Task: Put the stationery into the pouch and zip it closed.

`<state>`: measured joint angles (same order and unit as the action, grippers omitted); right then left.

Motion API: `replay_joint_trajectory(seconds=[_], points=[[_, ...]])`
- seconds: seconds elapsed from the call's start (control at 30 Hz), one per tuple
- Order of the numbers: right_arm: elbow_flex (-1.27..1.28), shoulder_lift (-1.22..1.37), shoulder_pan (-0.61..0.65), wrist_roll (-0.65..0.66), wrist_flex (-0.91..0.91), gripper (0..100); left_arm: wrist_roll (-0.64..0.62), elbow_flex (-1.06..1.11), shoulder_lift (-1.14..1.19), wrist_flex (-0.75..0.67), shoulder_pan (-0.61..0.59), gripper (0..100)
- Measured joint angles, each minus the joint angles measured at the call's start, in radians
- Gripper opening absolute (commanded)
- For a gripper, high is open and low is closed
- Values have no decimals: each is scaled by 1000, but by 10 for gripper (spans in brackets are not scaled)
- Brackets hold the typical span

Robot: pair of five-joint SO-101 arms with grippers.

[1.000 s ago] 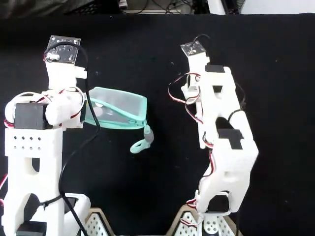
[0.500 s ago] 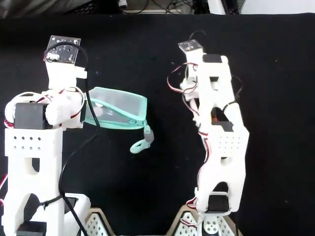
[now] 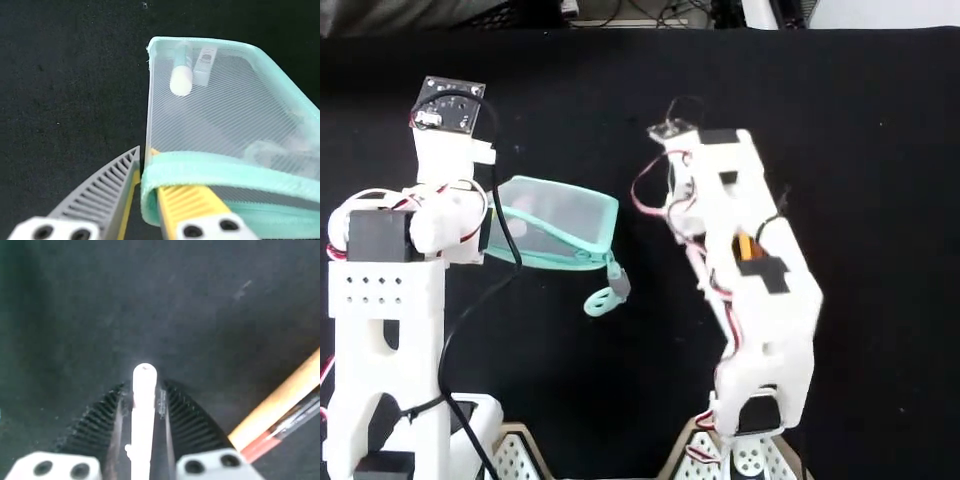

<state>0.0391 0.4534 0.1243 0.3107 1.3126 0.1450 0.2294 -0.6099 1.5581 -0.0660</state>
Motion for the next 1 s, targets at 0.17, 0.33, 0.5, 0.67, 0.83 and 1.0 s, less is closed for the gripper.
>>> replay_joint_trajectory(seconds=[0.17,0.33,0.5,0.67,0.83,1.0], points=[[371,-272,15,17,-153,142,0,0,0,0,-5,30],[425,-347,18,29,-123,183,0,0,0,0,-5,30],[423,-350,18,52,-87,163,0,0,0,0,-5,30],[385,-318,64,54,-48,163,0,0,0,0,-5,30],[311,-201,103,54,-57,159,0,0,0,0,-5,30],[244,-118,98,52,-54,80,0,0,0,0,-5,30]])
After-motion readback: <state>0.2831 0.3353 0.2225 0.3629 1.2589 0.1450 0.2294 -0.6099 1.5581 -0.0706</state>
